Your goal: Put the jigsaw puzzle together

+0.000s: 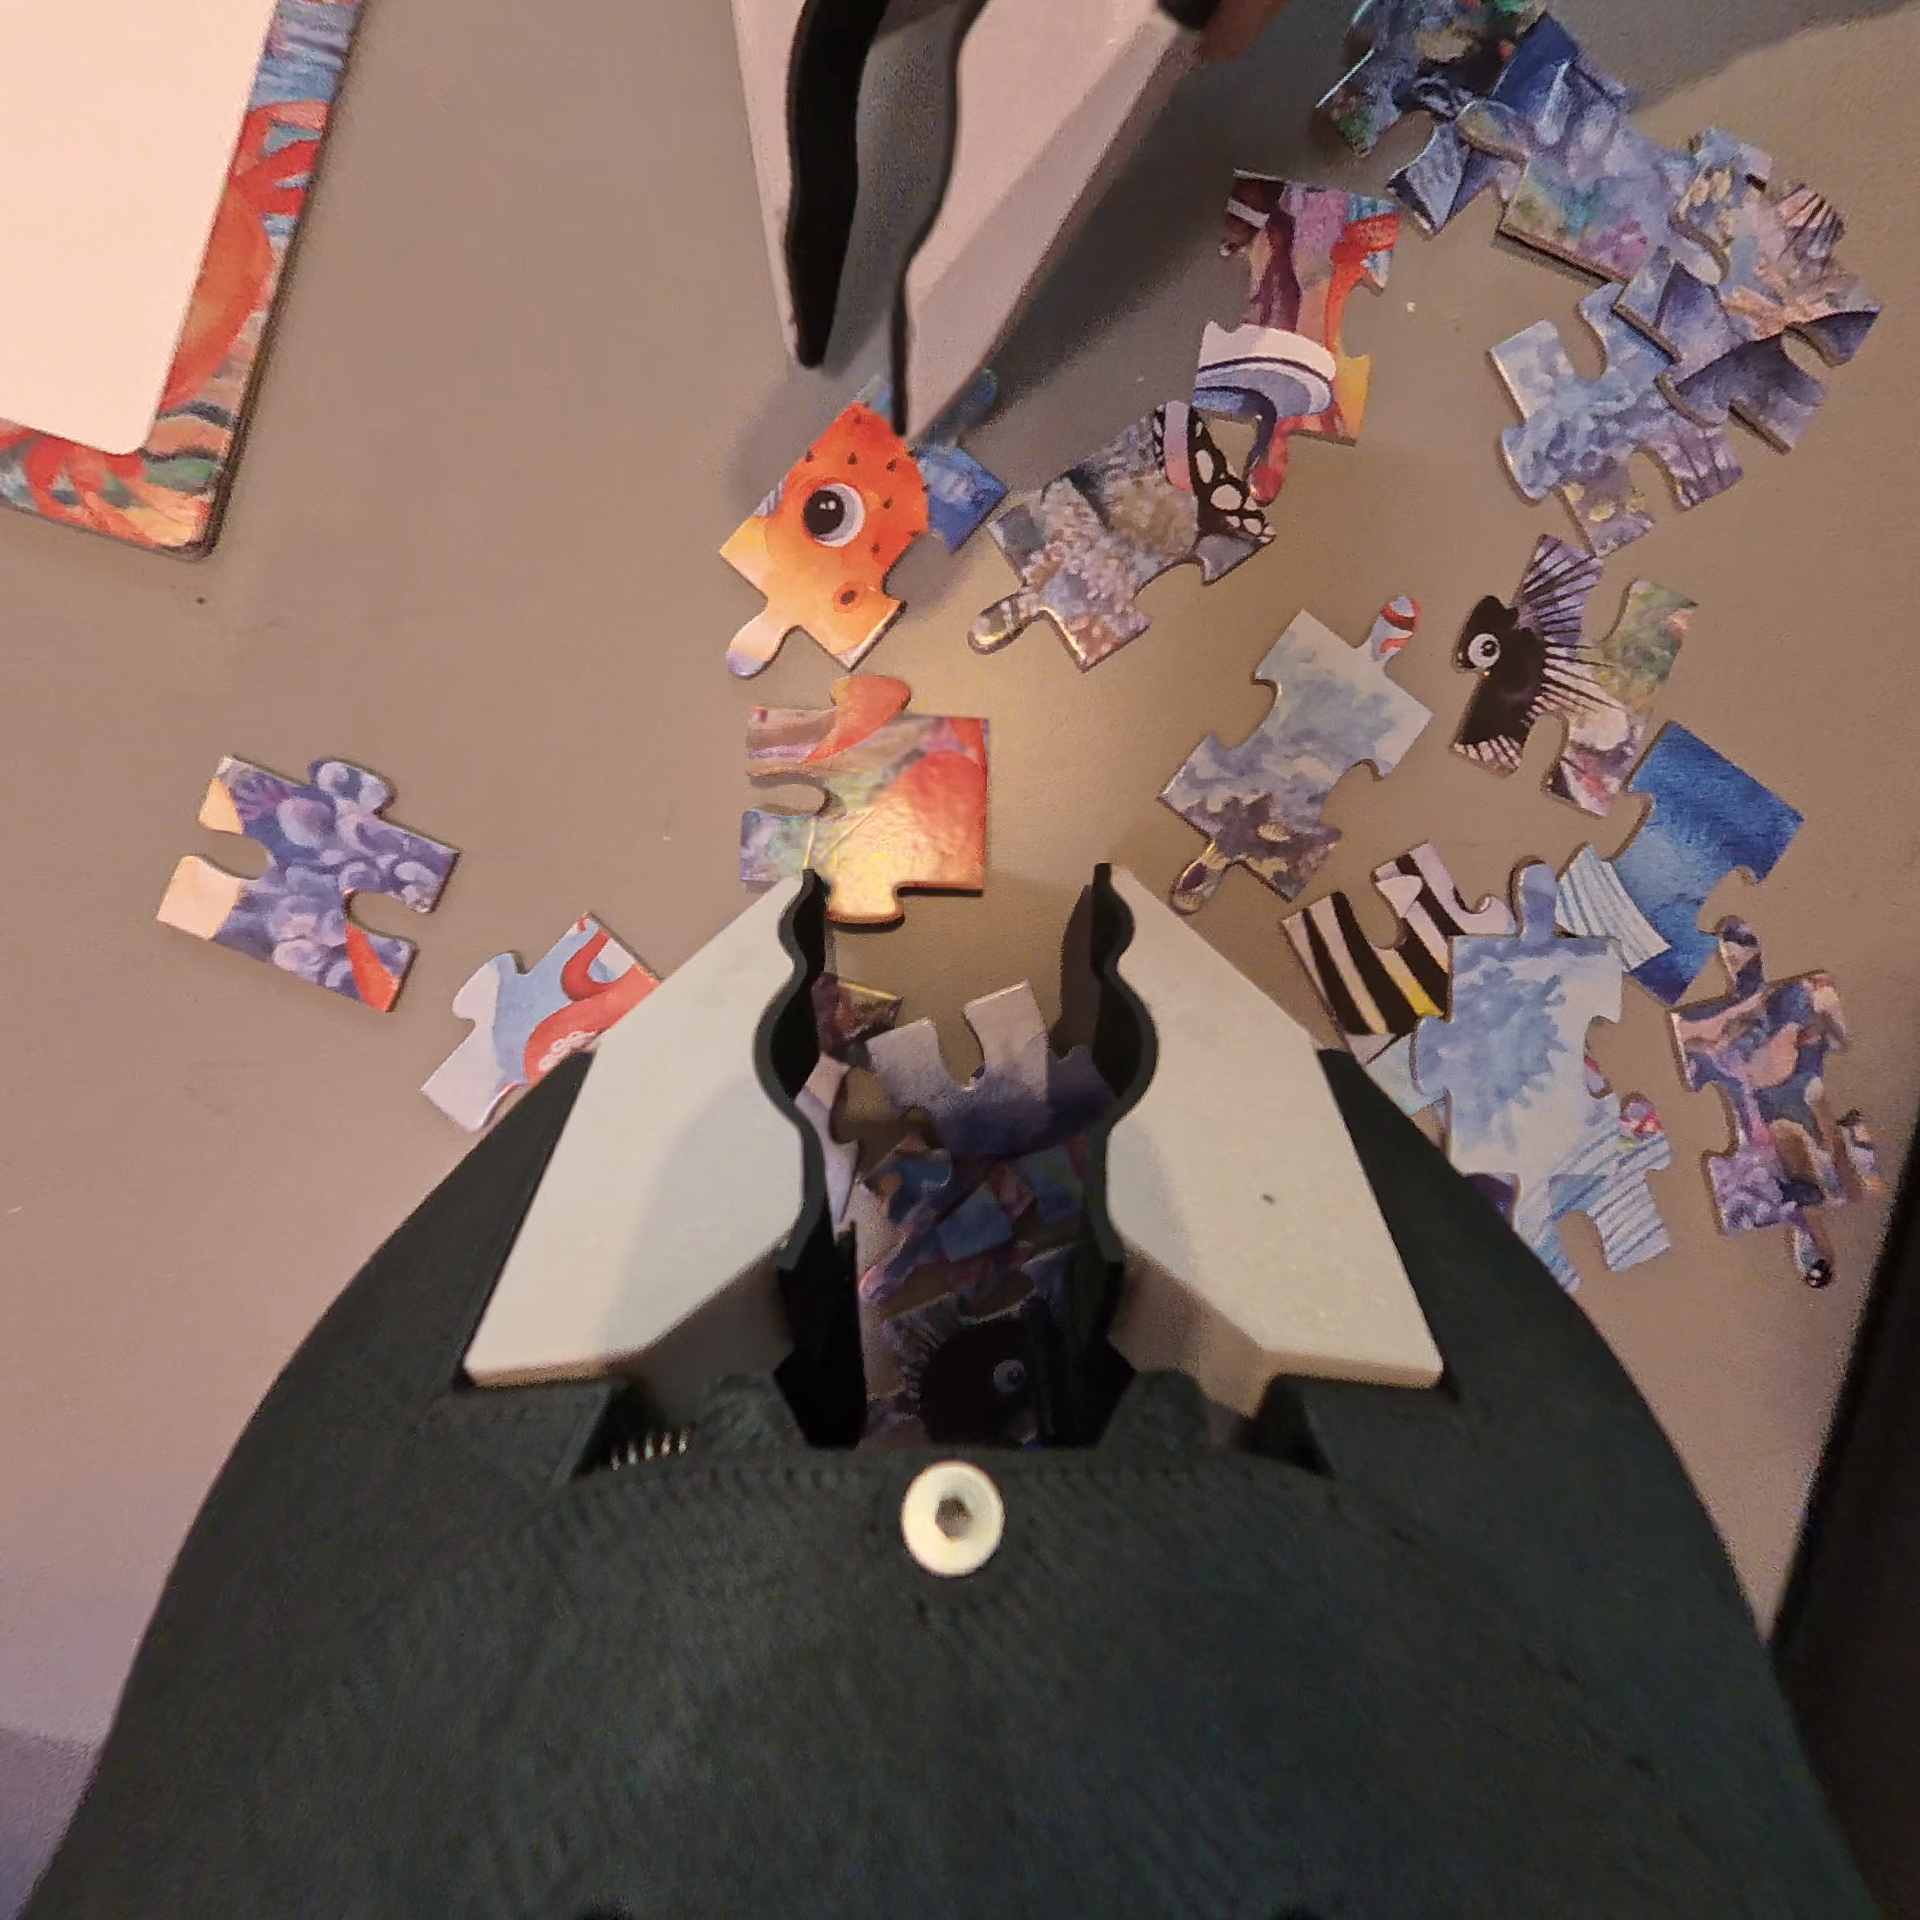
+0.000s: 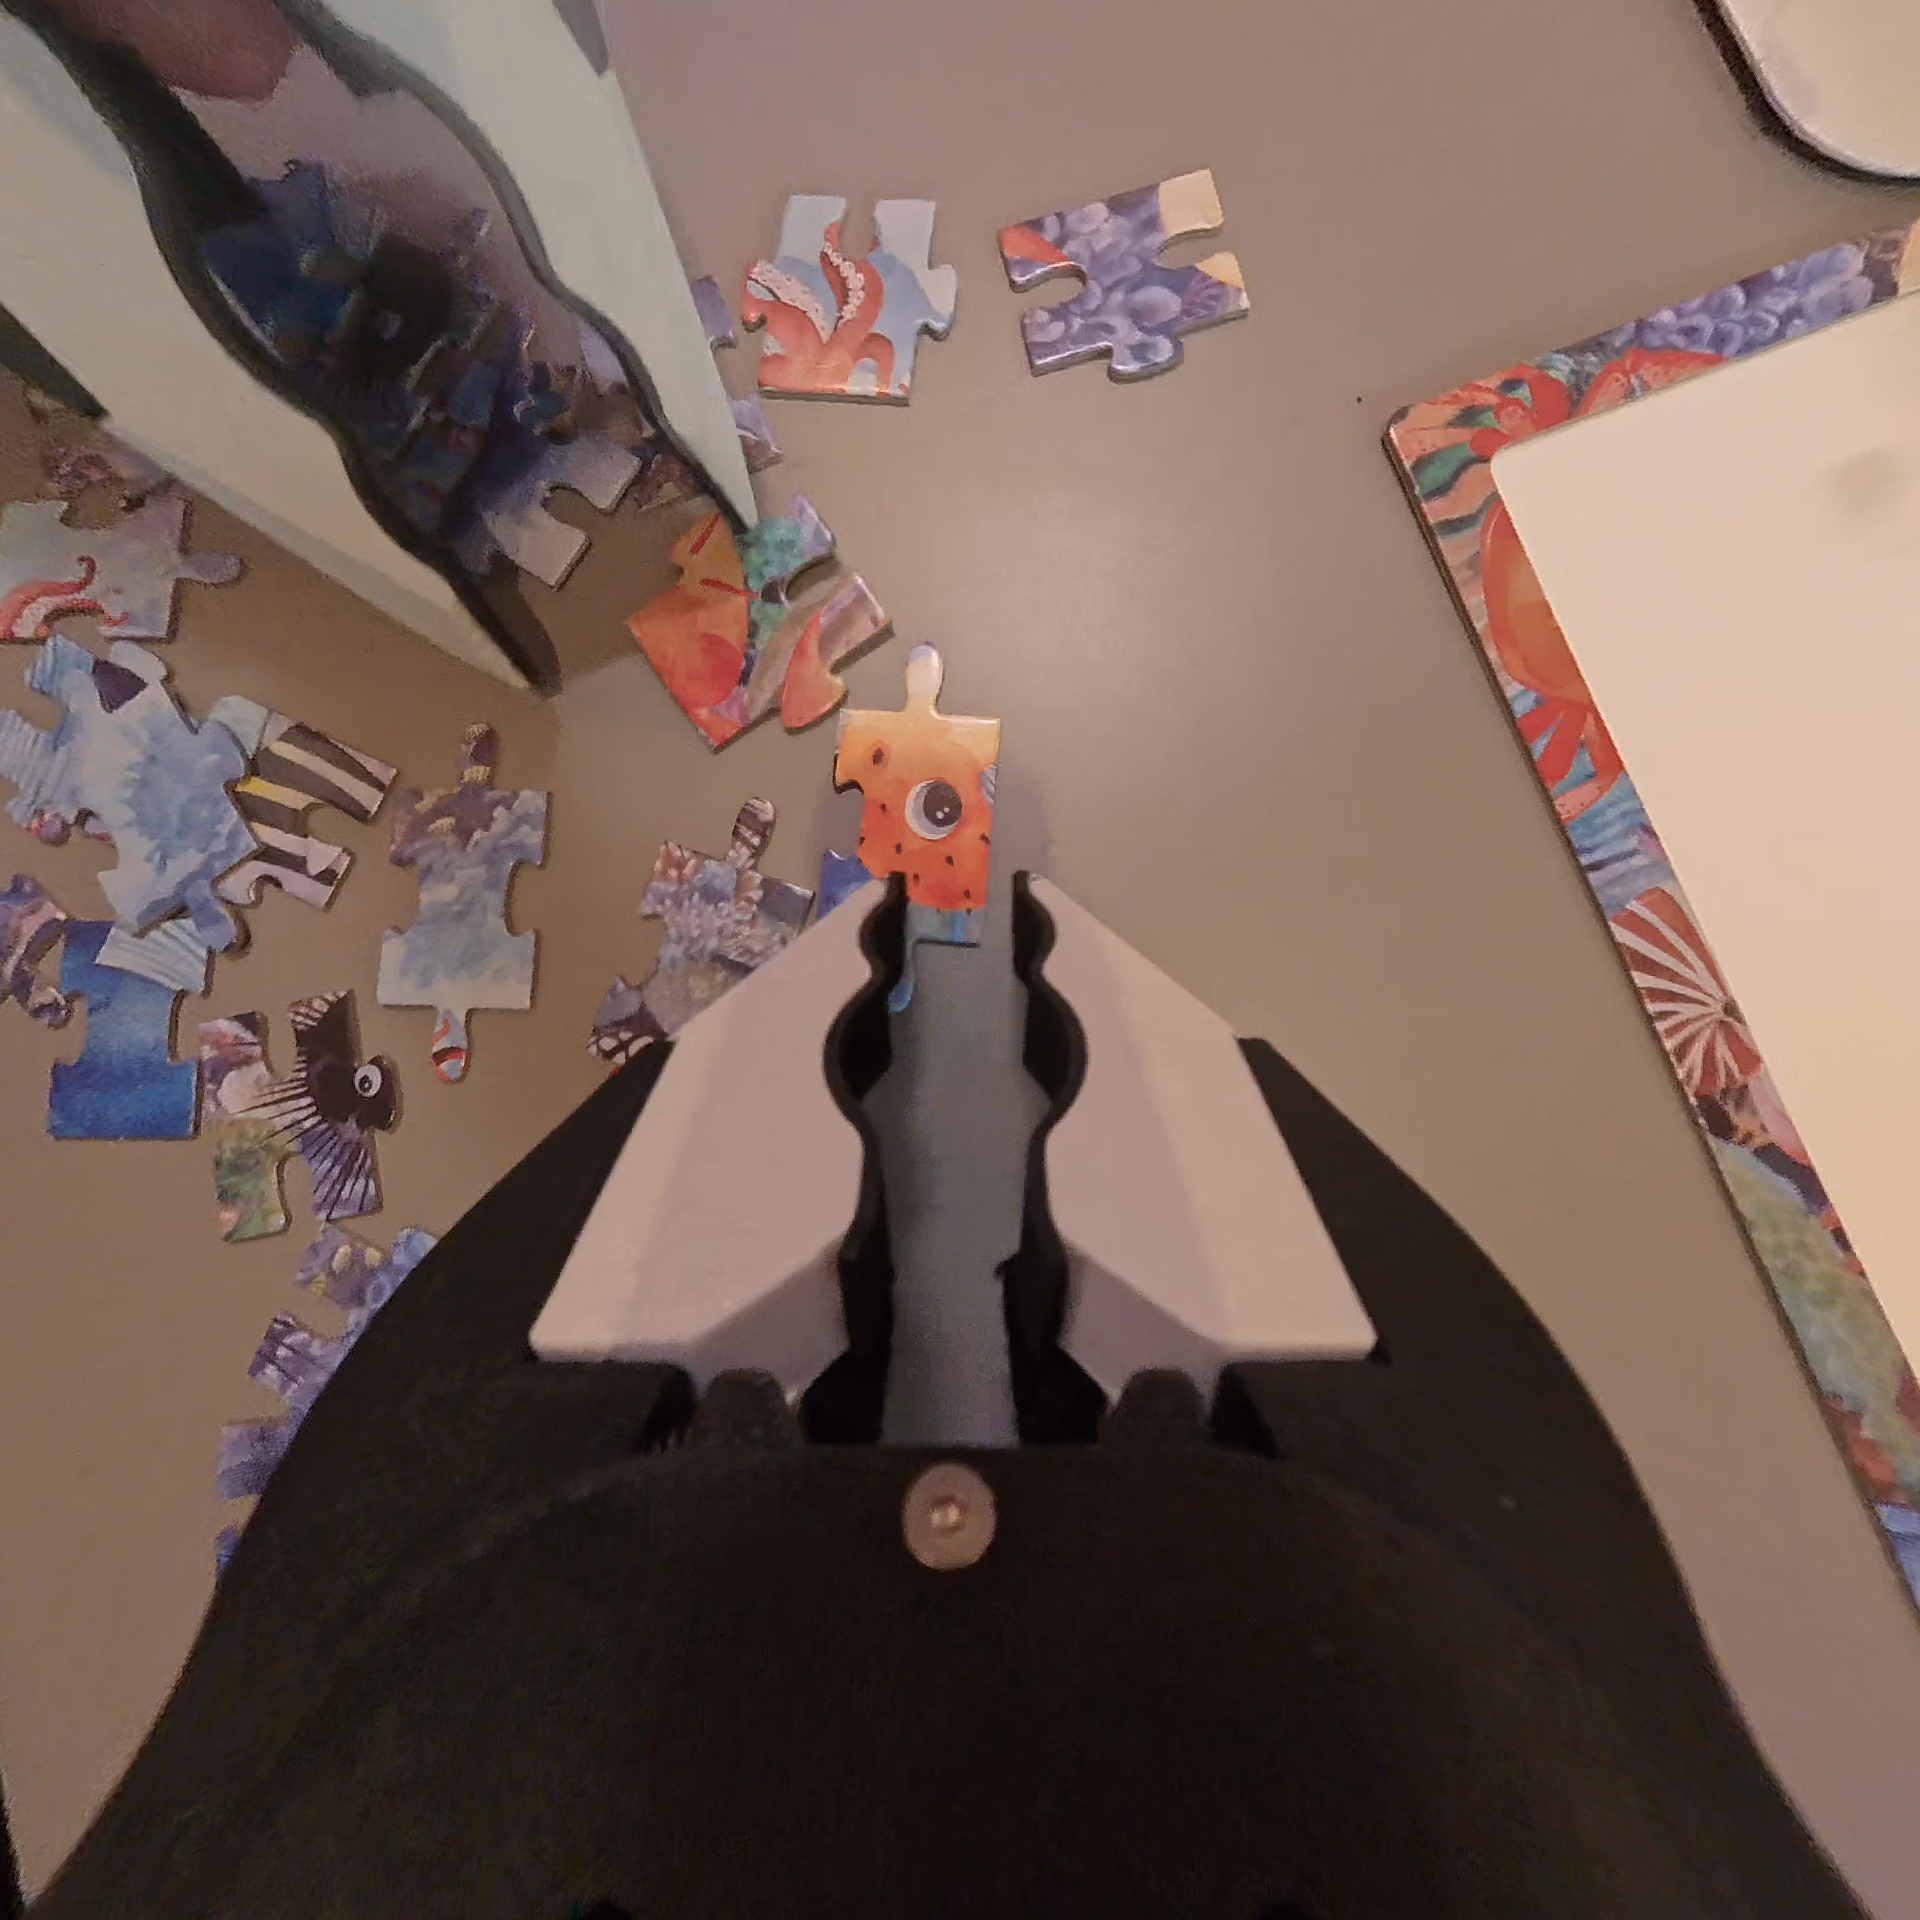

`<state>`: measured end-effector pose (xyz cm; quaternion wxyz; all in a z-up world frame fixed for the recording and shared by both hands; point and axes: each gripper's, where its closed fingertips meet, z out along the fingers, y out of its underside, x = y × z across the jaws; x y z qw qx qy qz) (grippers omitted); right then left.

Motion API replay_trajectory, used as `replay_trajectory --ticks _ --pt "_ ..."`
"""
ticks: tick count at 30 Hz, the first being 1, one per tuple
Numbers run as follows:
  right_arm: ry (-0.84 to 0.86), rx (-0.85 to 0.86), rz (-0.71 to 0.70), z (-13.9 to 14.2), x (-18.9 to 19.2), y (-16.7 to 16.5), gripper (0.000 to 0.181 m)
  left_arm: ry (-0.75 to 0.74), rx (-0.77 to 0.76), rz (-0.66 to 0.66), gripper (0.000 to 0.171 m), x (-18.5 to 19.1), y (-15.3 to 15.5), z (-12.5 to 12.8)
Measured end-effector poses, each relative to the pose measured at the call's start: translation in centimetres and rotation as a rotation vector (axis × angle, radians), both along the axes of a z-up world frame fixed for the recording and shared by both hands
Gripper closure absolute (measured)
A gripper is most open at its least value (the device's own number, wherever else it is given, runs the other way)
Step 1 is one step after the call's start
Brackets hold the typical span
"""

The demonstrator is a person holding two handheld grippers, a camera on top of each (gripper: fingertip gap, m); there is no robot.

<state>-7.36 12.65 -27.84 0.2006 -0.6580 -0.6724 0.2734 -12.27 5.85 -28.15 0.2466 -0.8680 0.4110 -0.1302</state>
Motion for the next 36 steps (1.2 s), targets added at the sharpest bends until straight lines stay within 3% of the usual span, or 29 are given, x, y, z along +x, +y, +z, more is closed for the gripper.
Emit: replay_trajectory --ticks 5,11,18,28,33,34,36 --pt "-0.079 0.020 0.050 -0.4 1.1 -0.9 0.145 0.031 0.014 0.018 0.120 -1.0 0.2 0.1" --pt "-0.098 0.077 0.075 -0.8 0.9 -1.9 0.177 0.041 -0.002 0.012 0.122 -0.4 -0.1 -0.6" --pt "-0.081 0.056 0.041 -0.8 0.7 -1.8 0.179 0.014 -0.027 0.036 0.115 0.2 -0.3 -0.5" --pt "-0.019 -0.072 -0.043 -0.3 0.5 -0.9 0.181 0.004 -0.025 0.041 0.118 0.7 -0.3 -0.5" --pt "-0.020 -0.064 -0.020 -0.1 0.3 -1.3 0.181 0.014 -0.019 0.040 0.118 0.7 -0.2 -0.5" --pt "-0.025 -0.040 -0.009 0.0 0.4 -1.4 0.178 0.015 -0.019 0.039 0.118 0.7 -0.3 -0.5" --pt "-0.034 0.030 -0.030 0.0 0.3 -0.8 0.152 0.018 -0.018 0.037 0.119 0.7 -0.3 -0.5"
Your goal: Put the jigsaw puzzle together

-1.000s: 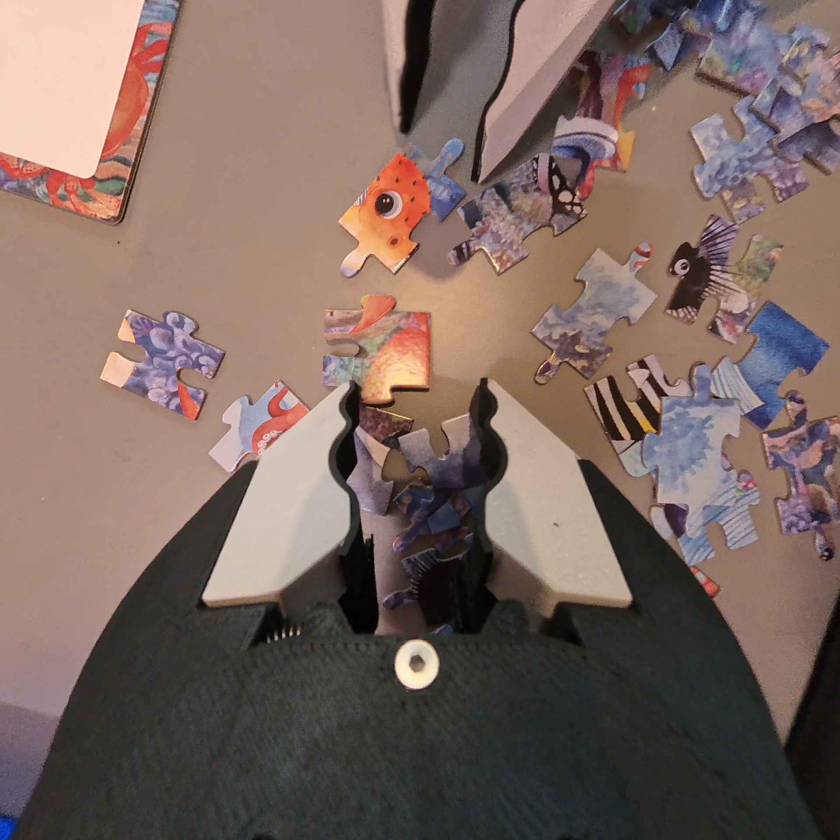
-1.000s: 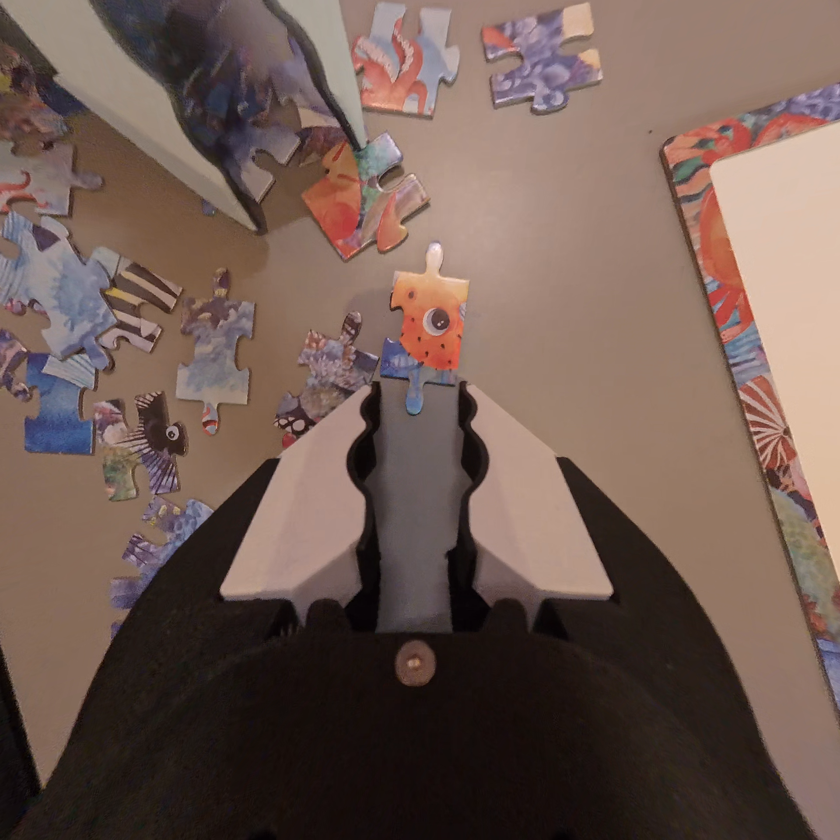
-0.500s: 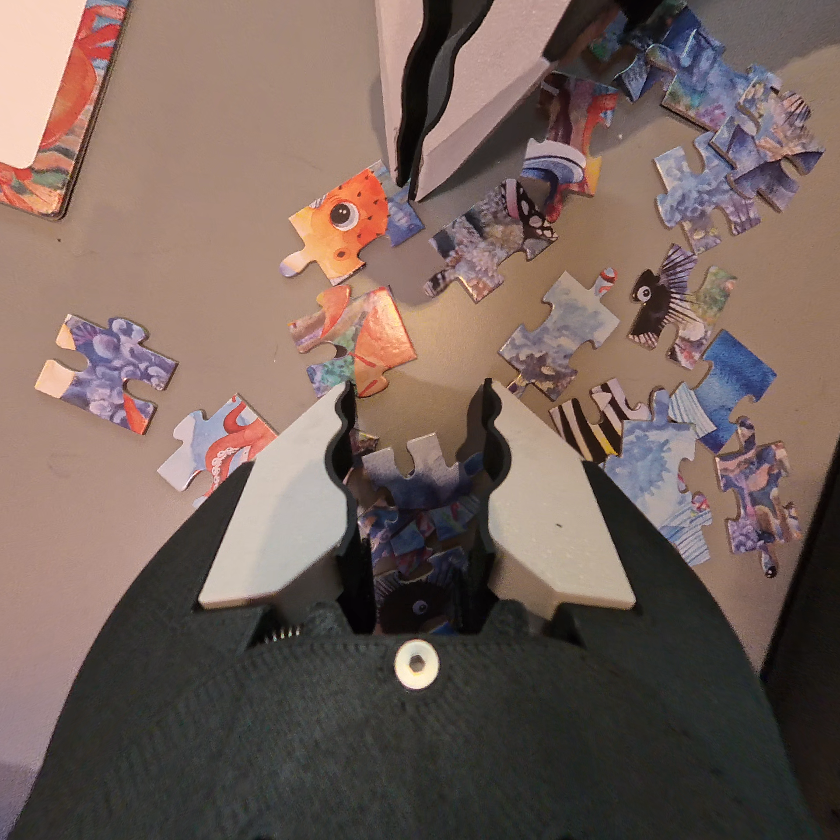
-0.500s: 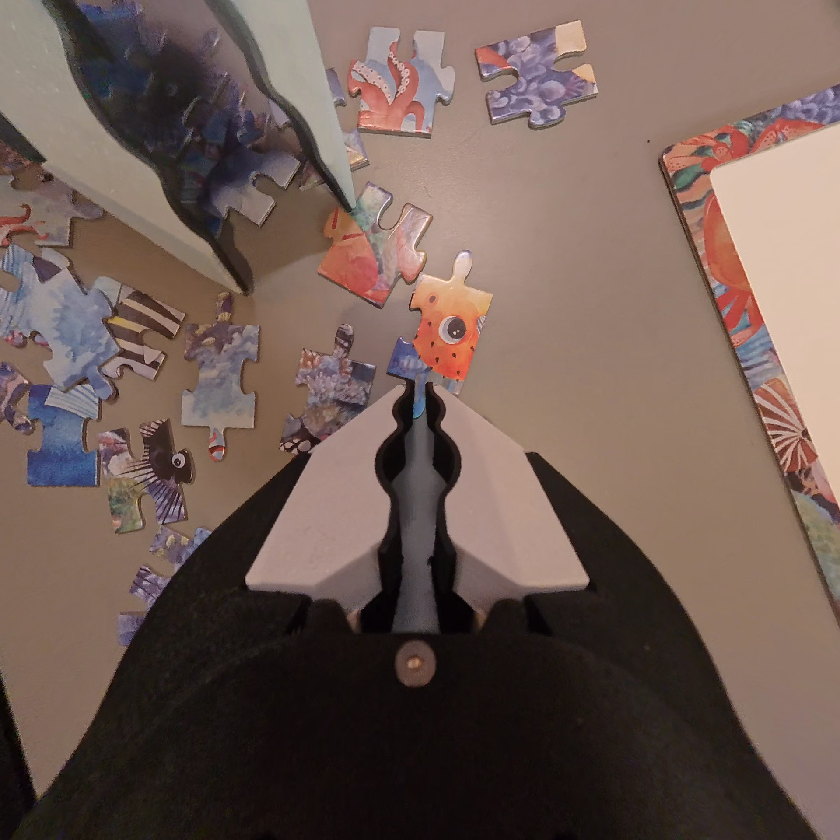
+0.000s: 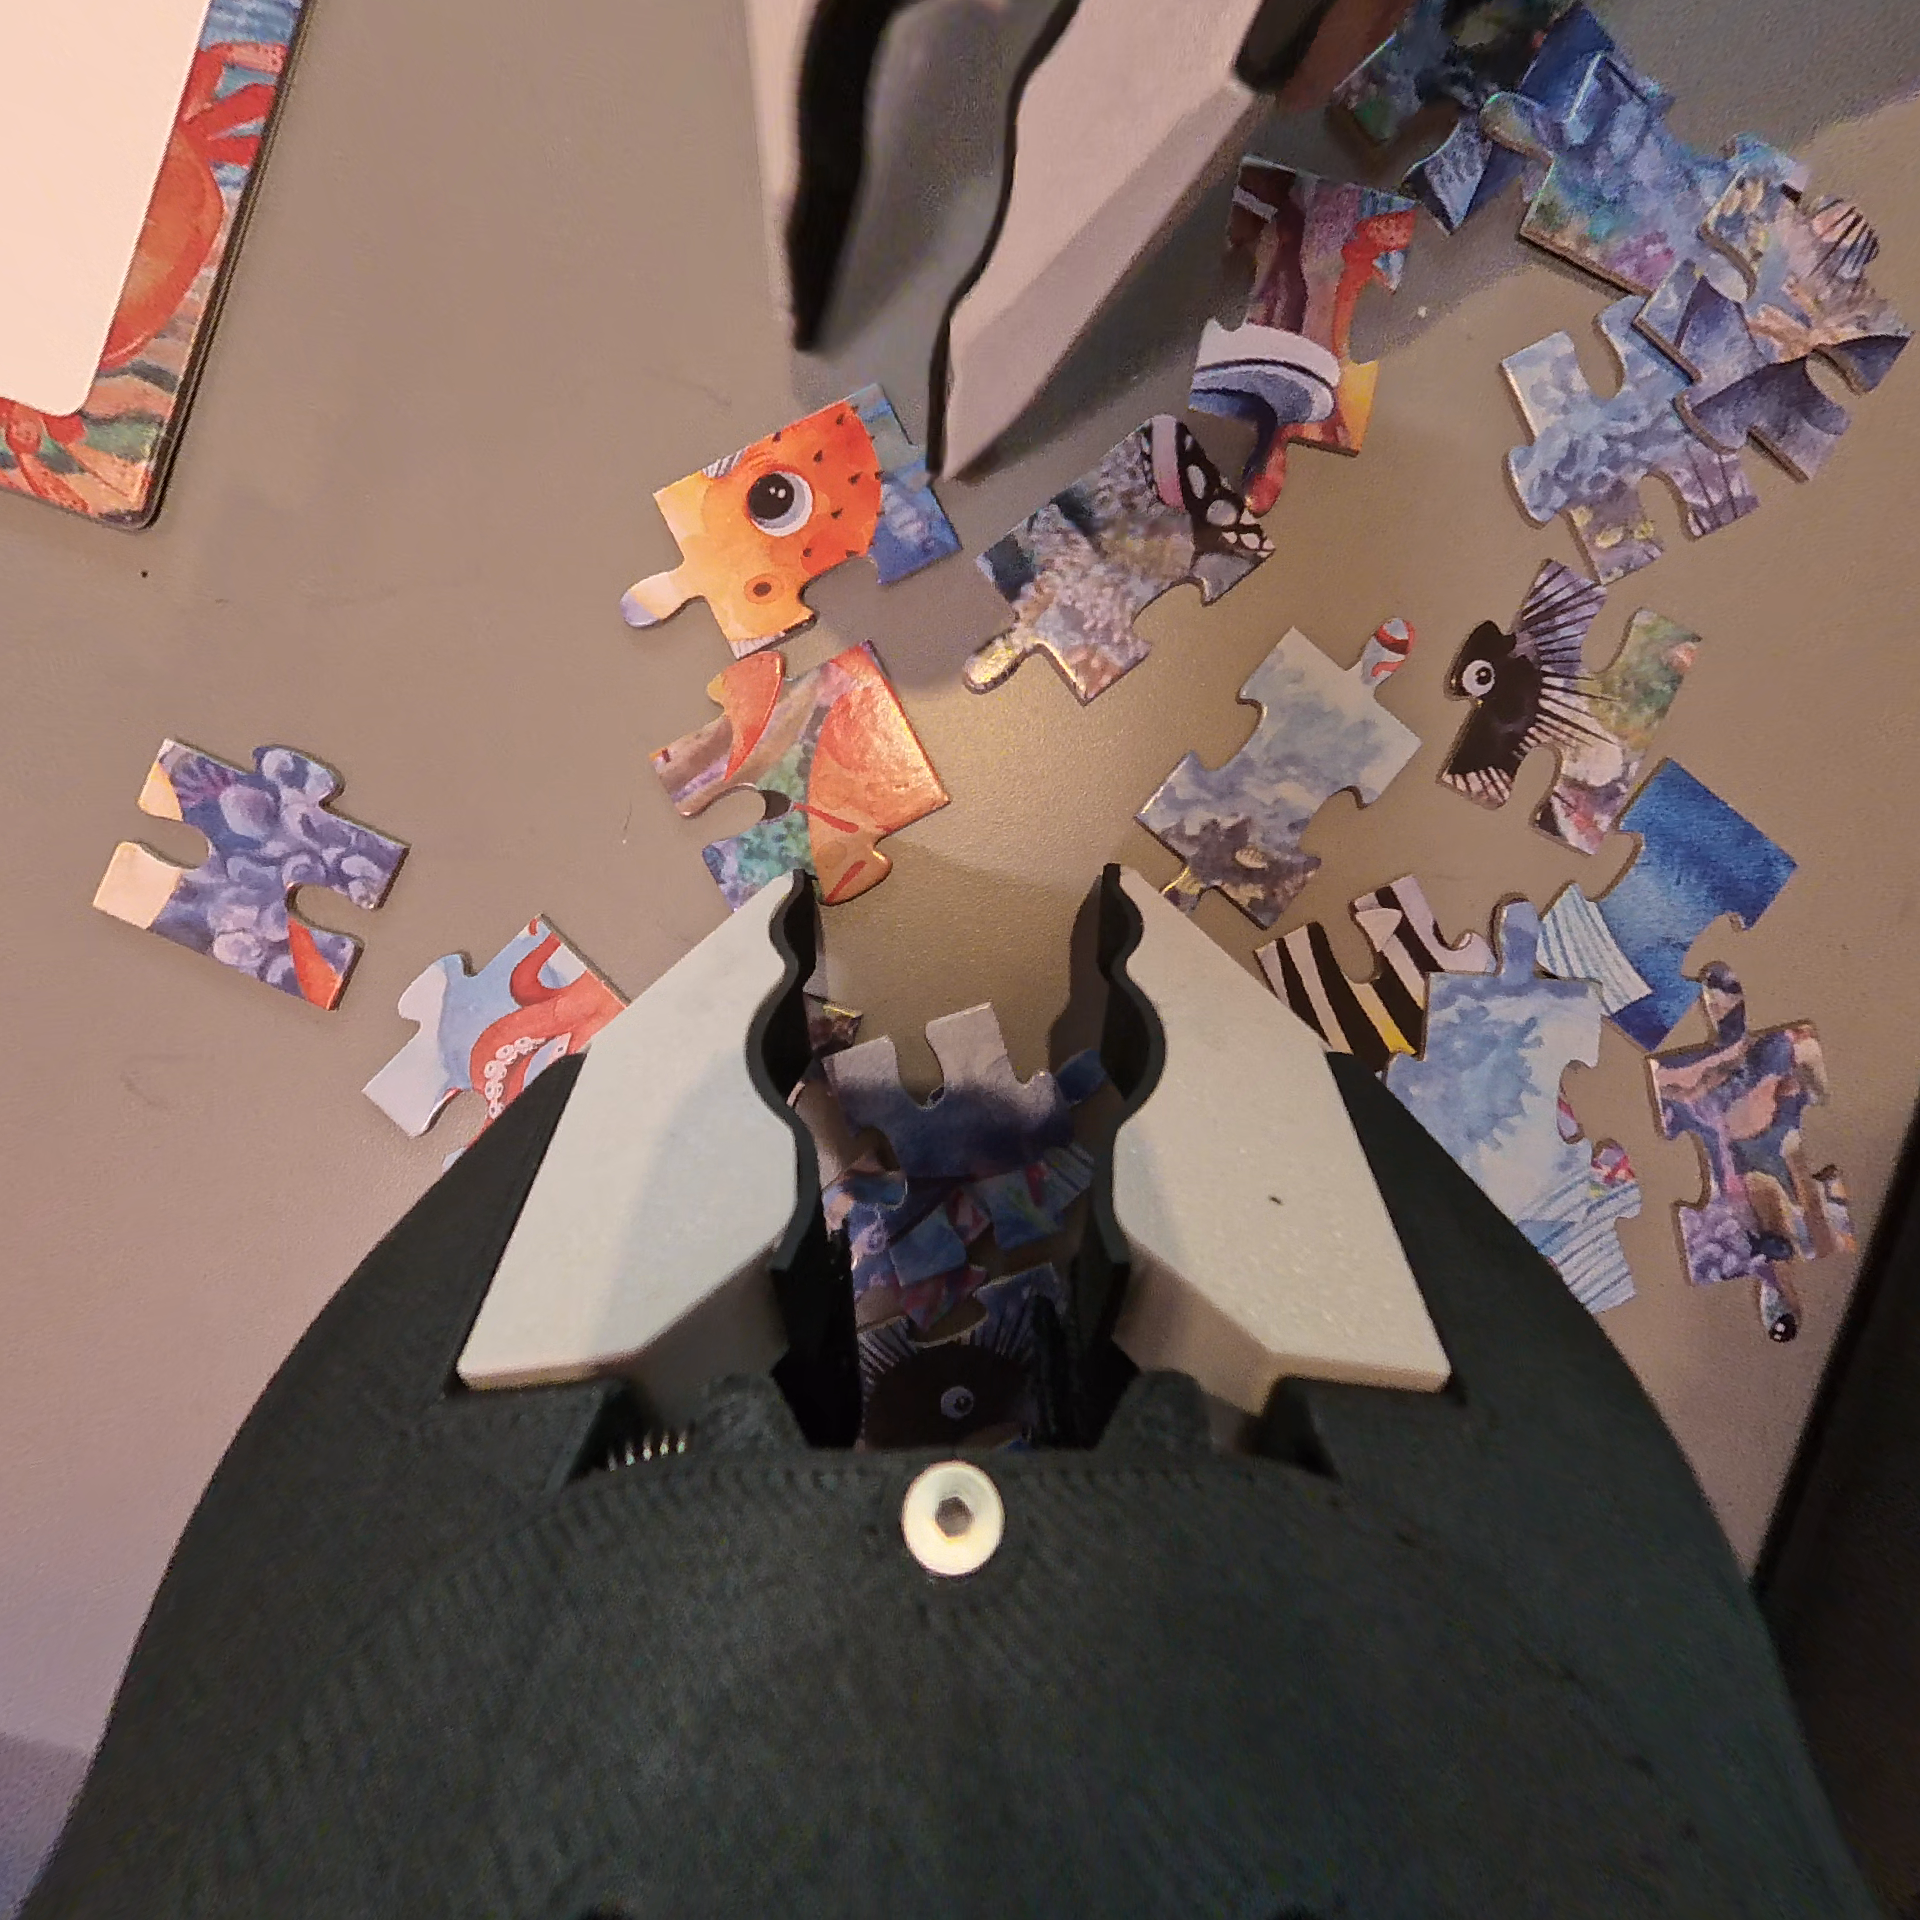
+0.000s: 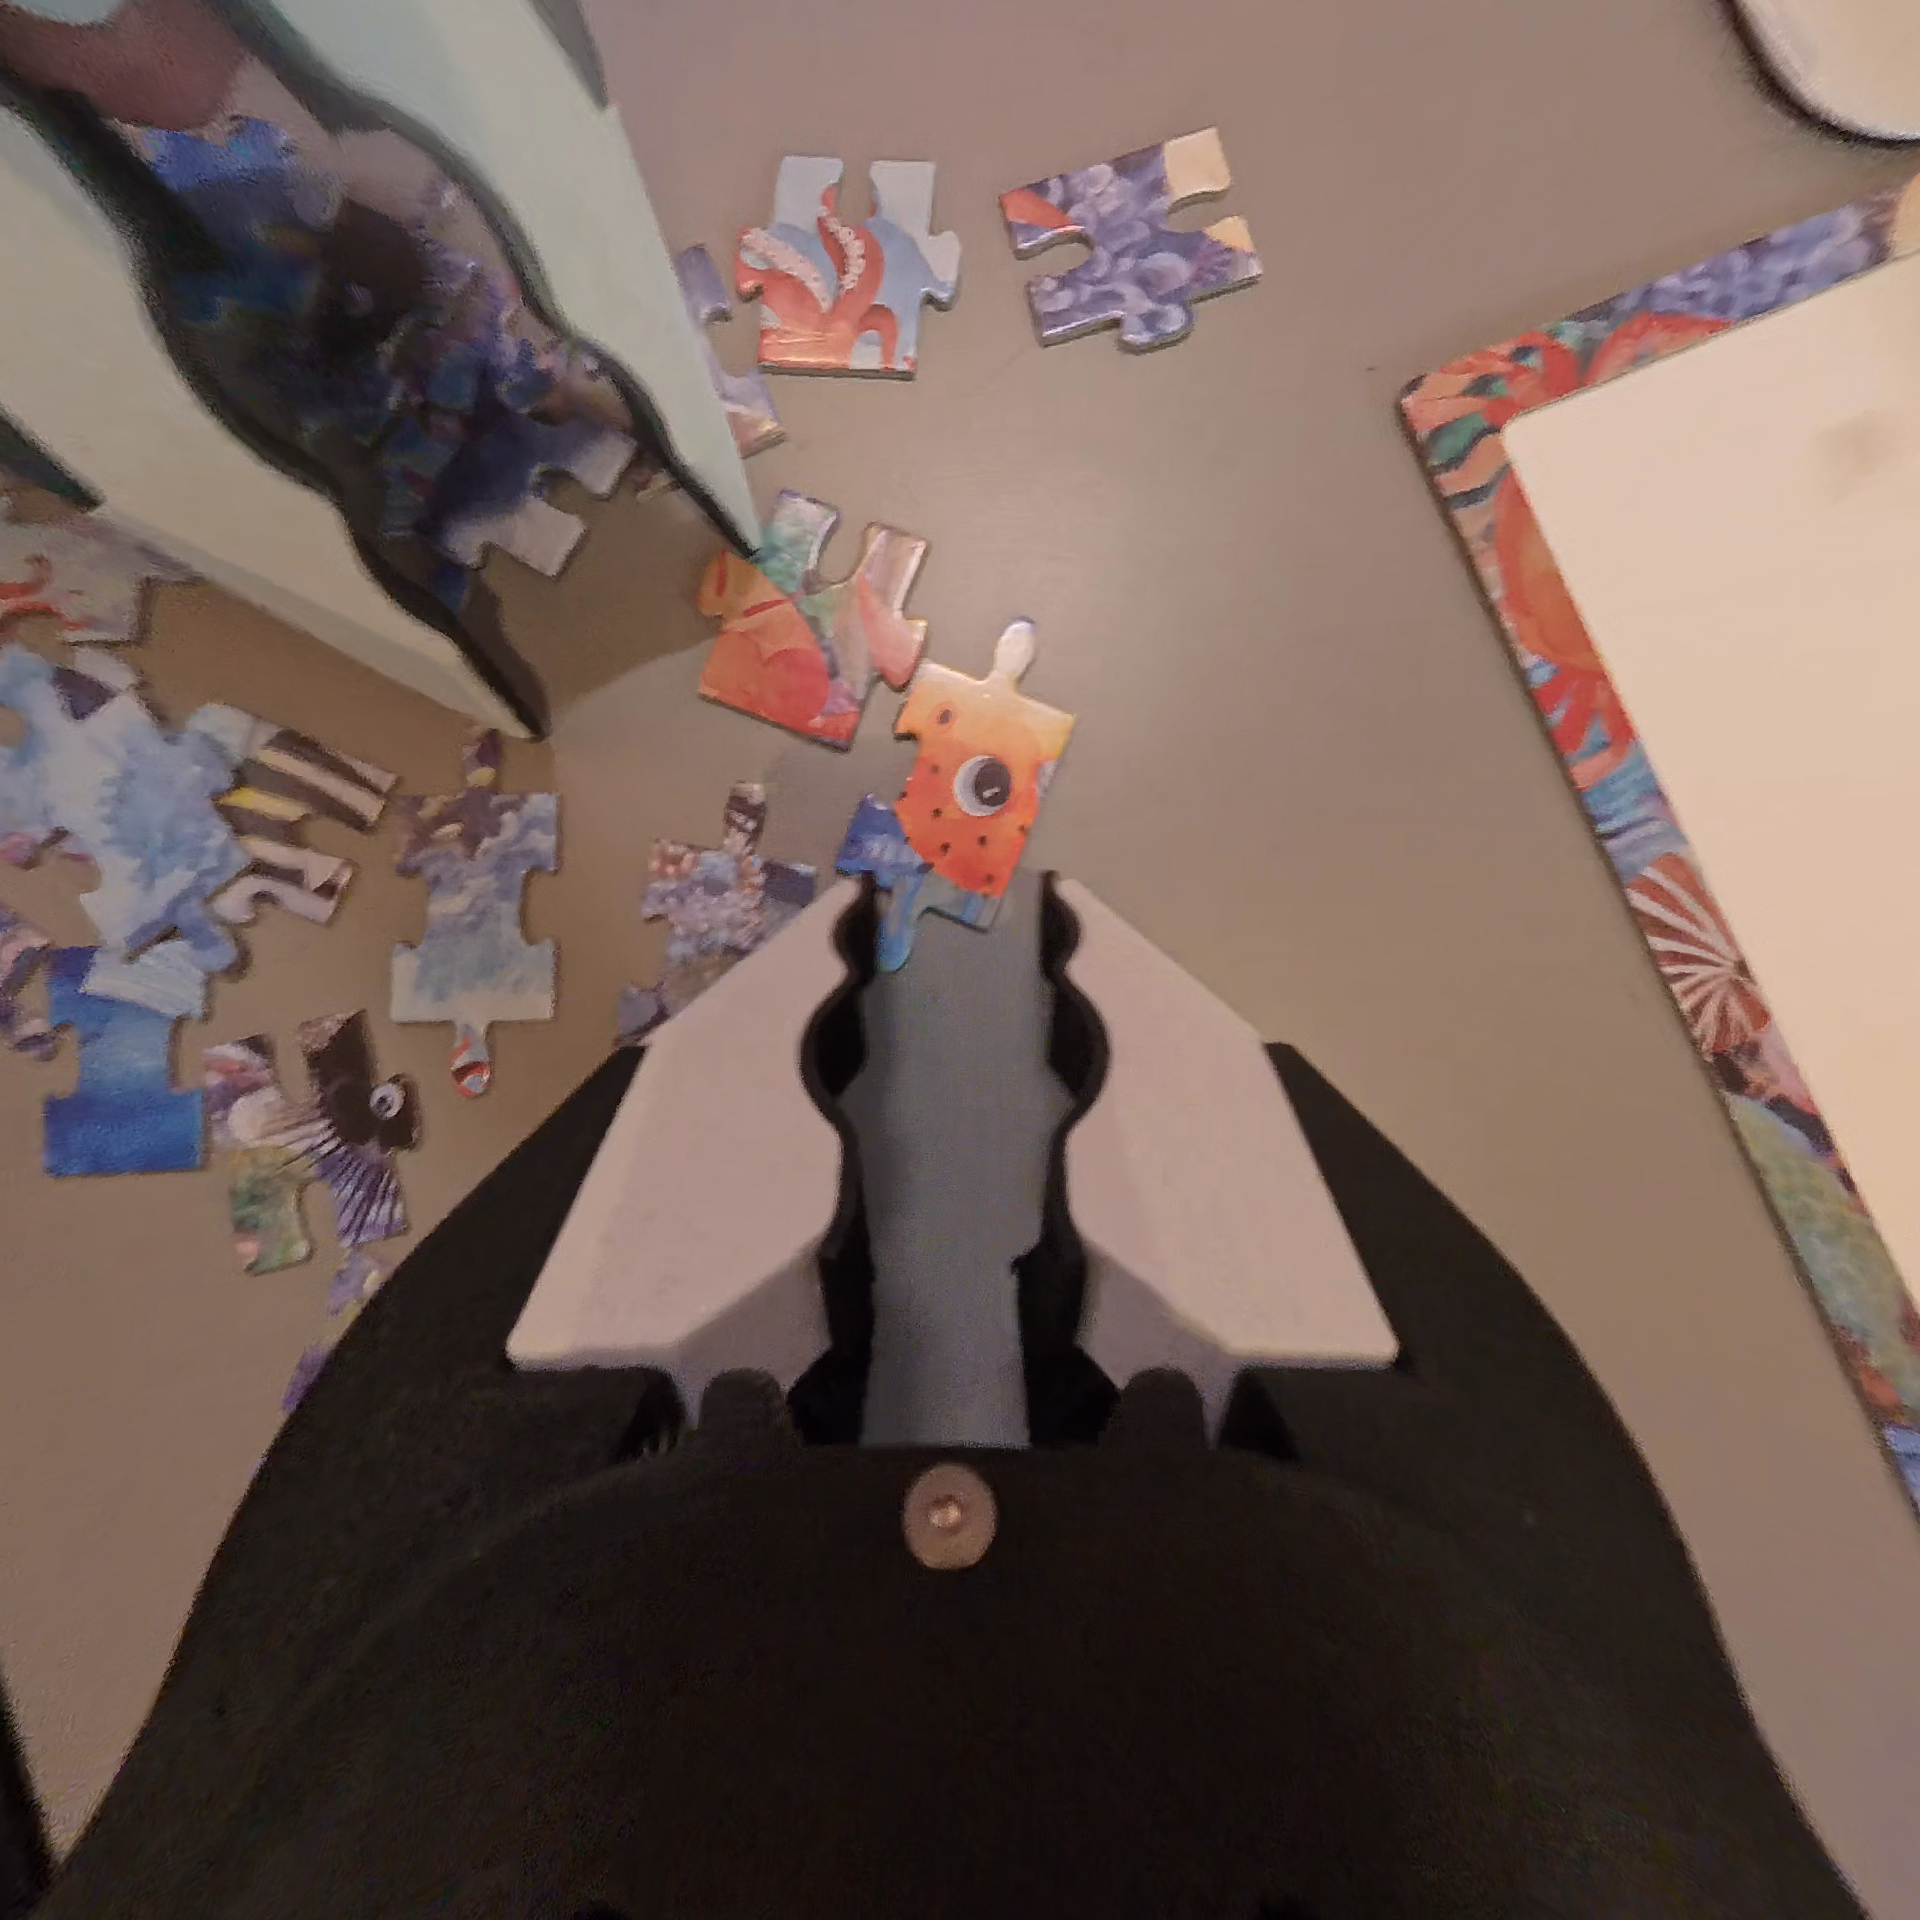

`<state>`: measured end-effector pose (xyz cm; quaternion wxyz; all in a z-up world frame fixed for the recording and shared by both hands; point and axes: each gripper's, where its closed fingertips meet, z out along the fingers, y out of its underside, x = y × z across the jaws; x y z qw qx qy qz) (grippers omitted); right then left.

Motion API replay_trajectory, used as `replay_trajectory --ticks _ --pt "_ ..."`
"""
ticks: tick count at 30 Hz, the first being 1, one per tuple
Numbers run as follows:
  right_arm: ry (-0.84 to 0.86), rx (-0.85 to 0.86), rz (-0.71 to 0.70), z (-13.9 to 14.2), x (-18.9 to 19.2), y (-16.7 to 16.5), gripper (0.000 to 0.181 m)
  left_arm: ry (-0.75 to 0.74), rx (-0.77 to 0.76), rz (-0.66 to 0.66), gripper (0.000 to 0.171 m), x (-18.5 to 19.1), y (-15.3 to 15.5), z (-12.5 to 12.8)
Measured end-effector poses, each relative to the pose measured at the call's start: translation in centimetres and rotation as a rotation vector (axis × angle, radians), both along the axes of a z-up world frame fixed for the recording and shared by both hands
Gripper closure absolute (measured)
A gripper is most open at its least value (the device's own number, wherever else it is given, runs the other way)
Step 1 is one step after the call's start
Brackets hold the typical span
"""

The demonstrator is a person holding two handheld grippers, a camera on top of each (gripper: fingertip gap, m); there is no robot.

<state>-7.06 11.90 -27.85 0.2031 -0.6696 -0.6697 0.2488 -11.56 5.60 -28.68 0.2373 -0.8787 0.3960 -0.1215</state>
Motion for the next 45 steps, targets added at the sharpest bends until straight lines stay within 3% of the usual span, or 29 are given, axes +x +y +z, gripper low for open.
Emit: replay_trajectory --ticks 2,4,6,10,11,12,16,21,27,37,45 --pt "0.007 0.016 -0.035 -0.2 -0.6 0.3 0.136 -0.002 0.000 -0.001 0.118 0.1 0.0 0.0" --pt "0.003 0.001 -0.049 -0.6 -1.1 0.2 0.133 0.001 0.001 -0.001 0.119 0.1 0.0 0.0" --pt "0.005 0.002 -0.050 -0.6 -1.6 0.0 0.149 0.003 0.001 -0.001 0.118 0.1 0.0 0.0" --pt "0.000 0.022 -0.064 -0.6 -1.7 -0.1 0.152 0.009 0.003 -0.003 0.119 0.1 0.0 0.0" --pt "0.005 0.028 -0.068 -0.5 -1.6 0.1 0.175 0.012 0.002 -0.004 0.120 0.1 -0.1 0.0" --pt "0.014 0.037 -0.061 -0.4 -1.5 0.3 0.181 0.013 -0.001 -0.006 0.120 0.1 -0.1 0.0" --pt "0.047 -0.015 -0.053 0.0 -1.7 0.0 0.181 0.011 -0.001 -0.011 0.120 0.1 -0.2 0.0" --pt "0.029 0.007 -0.056 0.3 -2.0 0.1 0.135 0.011 0.010 -0.002 0.120 -0.1 0.1 0.3" --pt "0.012 0.051 -0.081 -0.7 -3.1 0.4 0.154 0.032 0.009 -0.002 0.121 -0.3 0.2 0.0" --pt "0.025 0.043 -0.089 -0.7 -3.0 0.8 0.156 0.034 0.017 0.000 0.121 -0.6 0.3 0.0" --pt "0.082 -0.063 -0.113 -0.3 -3.8 1.1 0.156 0.029 0.024 -0.018 0.121 -0.2 0.4 -0.1"
